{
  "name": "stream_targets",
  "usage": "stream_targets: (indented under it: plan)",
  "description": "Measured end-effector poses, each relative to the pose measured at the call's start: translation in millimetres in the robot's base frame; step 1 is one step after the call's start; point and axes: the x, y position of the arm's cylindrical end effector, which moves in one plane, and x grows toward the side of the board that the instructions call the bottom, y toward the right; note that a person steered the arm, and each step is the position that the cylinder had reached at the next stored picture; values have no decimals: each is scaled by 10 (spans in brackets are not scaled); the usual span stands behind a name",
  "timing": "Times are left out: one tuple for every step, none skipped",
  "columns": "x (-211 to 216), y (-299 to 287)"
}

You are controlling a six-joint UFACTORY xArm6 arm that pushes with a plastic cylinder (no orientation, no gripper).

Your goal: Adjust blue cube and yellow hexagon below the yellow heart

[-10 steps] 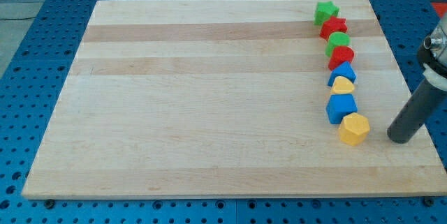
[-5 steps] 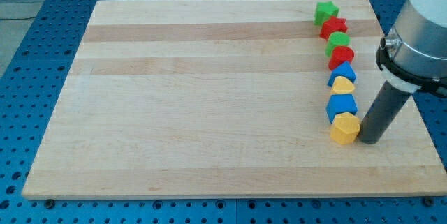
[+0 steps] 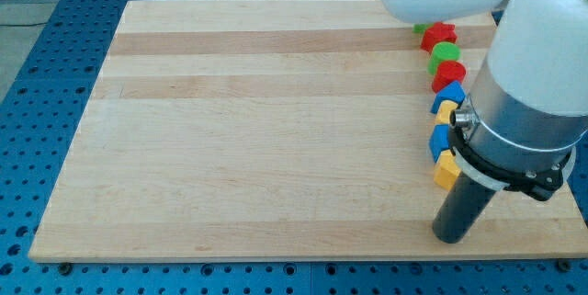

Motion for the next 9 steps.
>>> stream_targets:
  plan:
    - [-86, 0]
    - [-415, 52]
    - [-588, 107]
    - [-578, 104]
    - [-551, -140]
    - [-731, -383]
    - [-985, -323]
    - [-1133, -195]
    - [-1147, -158]
